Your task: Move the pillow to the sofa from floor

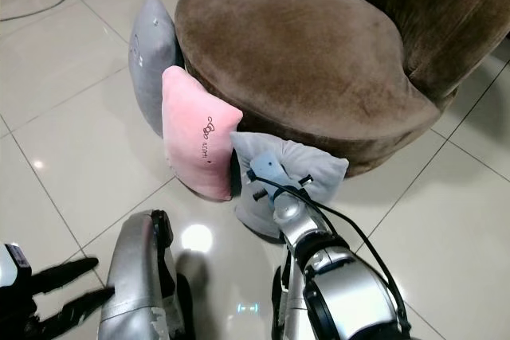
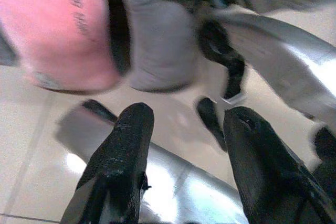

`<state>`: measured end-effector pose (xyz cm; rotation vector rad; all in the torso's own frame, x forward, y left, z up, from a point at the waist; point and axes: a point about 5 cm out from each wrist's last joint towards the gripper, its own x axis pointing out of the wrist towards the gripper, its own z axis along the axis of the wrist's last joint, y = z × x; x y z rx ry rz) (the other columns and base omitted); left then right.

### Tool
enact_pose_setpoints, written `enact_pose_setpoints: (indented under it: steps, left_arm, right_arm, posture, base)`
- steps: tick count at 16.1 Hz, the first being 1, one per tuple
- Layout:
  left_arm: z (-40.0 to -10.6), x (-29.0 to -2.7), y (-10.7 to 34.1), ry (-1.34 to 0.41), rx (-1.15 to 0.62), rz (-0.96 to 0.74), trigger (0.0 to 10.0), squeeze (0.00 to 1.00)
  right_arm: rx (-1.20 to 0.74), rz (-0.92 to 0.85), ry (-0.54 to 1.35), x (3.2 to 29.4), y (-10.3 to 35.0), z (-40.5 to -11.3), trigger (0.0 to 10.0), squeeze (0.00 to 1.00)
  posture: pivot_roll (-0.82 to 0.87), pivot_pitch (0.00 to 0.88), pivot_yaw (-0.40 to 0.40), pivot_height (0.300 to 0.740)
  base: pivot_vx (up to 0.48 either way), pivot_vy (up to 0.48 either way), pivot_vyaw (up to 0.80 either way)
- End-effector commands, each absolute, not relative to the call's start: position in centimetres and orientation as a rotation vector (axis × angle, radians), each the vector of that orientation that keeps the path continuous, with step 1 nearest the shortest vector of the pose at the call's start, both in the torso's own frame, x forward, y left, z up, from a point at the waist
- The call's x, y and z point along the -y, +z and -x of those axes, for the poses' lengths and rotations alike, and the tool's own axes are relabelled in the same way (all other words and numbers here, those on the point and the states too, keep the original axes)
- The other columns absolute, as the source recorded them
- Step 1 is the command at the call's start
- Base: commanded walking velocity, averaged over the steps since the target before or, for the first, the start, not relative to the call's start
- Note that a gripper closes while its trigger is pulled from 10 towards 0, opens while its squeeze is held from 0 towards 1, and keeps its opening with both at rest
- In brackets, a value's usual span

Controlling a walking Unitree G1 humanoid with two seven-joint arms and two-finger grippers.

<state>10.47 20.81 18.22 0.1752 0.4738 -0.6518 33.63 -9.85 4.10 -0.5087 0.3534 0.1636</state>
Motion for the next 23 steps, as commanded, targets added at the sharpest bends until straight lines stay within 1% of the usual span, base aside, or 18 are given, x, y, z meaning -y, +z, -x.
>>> enact_pose_setpoints:
  steps: [1,2,4,6,7,8,9,10,11,12,13,14,15,16,18,19,20,23]
  left_arm:
    - [-10.4,-20.9,18.1,-0.609,-0.469,-0.206,10.0,0.0]
    - [-10.9,-21.4,17.9,-0.547,-0.441,-0.235,10.0,0.0]
    - [-12.3,-22.7,17.9,-0.413,-0.364,-0.274,10.0,0.0]
    - [-13.1,-22.8,17.7,-0.363,-0.316,-0.279,10.0,0.0]
    - [-14.0,-22.6,17.5,-0.34,-0.266,-0.296,10.0,0.0]
    - [-14.5,-22.2,17.3,-0.337,-0.238,-0.289,10.0,0.0]
    - [-14.8,-22.1,17.3,-0.333,-0.226,-0.29,10.0,0.0]
    - [-15.6,-21.8,17.2,-0.319,-0.191,-0.286,10.0,0.0]
    - [-16.1,-21.7,17.3,-0.313,-0.165,-0.292,10.0,0.0]
    - [-17.1,-21.6,17.6,-0.287,-0.117,-0.296,10.0,0.0]
    - [-18.3,-21.7,17.9,-0.247,-0.065,-0.299,10.0,0.0]
    - [-19.0,-21.7,17.9,-0.224,-0.042,-0.305,10.0,0.0]
    - [-19.5,-21.9,17.9,-0.203,-0.03,-0.317,10.0,0.0]
    - [-19.9,-22.0,17.9,-0.174,-0.015,-0.332,10.0,0.0]
    - [-20.2,-22.0,18.1,-0.129,0.01,-0.339,10.0,0.0]
    - [-20.2,-22.0,18.1,-0.129,0.01,-0.339,10.0,0.0]
    - [-20.3,-21.8,18.0,-0.089,0.026,-0.337,10.0,0.0]
    - [-21.0,-20.7,17.2,-0.087,0.009,-0.317,10.0,0.0]
  right_arm:
    - [-0.305,0.459,0.13,9.7,4.6,-33.8,0.0,0.0]
    - [-0.223,0.422,0.082,10.0,5.8,-34.4,0.0,0.0]
    - [0.024,0.341,-0.035,11.2,10.4,-36.1,0.0,0.0]
    - [0.162,0.295,-0.071,11.9,13.4,-36.5,0.0,0.0]
    - [0.324,0.277,-0.079,12.9,17.3,-35.5,0.0,0.0]
    - [0.381,0.258,-0.096,13.9,19.0,-34.6,0.0,0.0]
    - [0.4,0.253,-0.103,14.4,19.6,-34.2,0.0,0.0]
    - [0.445,0.223,-0.132,15.6,21.6,-33.2,0.0,0.0]
    - [0.48,0.209,-0.135,16.1,23.0,-32.5,0.0,0.0]
    - [0.538,0.181,-0.137,16.5,25.7,-31.6,0.0,0.0]
    - [0.604,0.143,-0.11,16.2,28.4,-31.0,0.0,0.0]
    - [0.618,0.156,-0.077,15.6,29.2,-30.9,2.6,0.0]
    - [0.554,0.163,-0.041,14.8,28.0,-31.3,10.0,0.0]
    - [0.439,0.104,0.028,13.5,25.7,-31.8,10.0,0.0]
    - [0.335,0.045,0.134,11.2,22.7,-31.7,10.0,0.0]
    - [0.335,0.045,0.134,11.2,22.7,-31.7,10.0,0.0]
    - [0.238,0.011,0.126,10.6,21.0,-31.9,10.0,0.0]
    - [0.2,-0.024,0.078,12.1,20.8,-32.3,10.0,0.0]
  posture:
    - [0.15,0.112,0.015,0.475]
    - [0.14,0.084,0.009,0.475]
    - [0.11,0.018,0.003,0.475]
    - [0.08,0.0,0.008,0.475]
    - [0.06,0.0,0.012,0.475]
    - [0.04,0.0,0.017,0.475]
    - [0.03,0.0,0.02,0.475]
    - [0.02,0.0,0.02,0.475]
    - [0.01,0.0,0.022,0.475]
    - [0.01,0.0,0.02,0.475]
    - [0.01,0.0,0.015,0.475]
    - [0.01,0.0,0.011,0.475]
    - [0.01,0.0,0.002,0.475]
    - [0.01,0.0,-0.014,0.475]
    - [0.04,0.0,-0.043,0.475]
    - [0.04,0.0,-0.043,0.475]
    - [0.05,0.0,-0.054,0.49]
    - [0.01,0.0,-0.037,0.515]
  base:
    - [0.0,0.0,0.0]
    - [0.0,0.0,0.0]
    - [0.0,0.0,0.0]
    - [0.0,0.0,0.0]
    - [0.0,0.0,0.0]
    - [0.0,0.0,0.0]
    - [0.0,0.0,0.0]
    - [0.0,0.0,0.0]
    - [0.0,0.0,0.0]
    - [0.0,0.0,0.0]
    - [0.0,0.0,0.0]
    - [0.0,0.0,0.0]
    - [0.0,0.0,0.0]
    - [0.0,0.0,0.0]
    - [0.0,0.0,0.0]
    - [0.0,0.0,0.0]
    - [0.0,0.0,0.0]
    - [0.0,0.0,0.0]
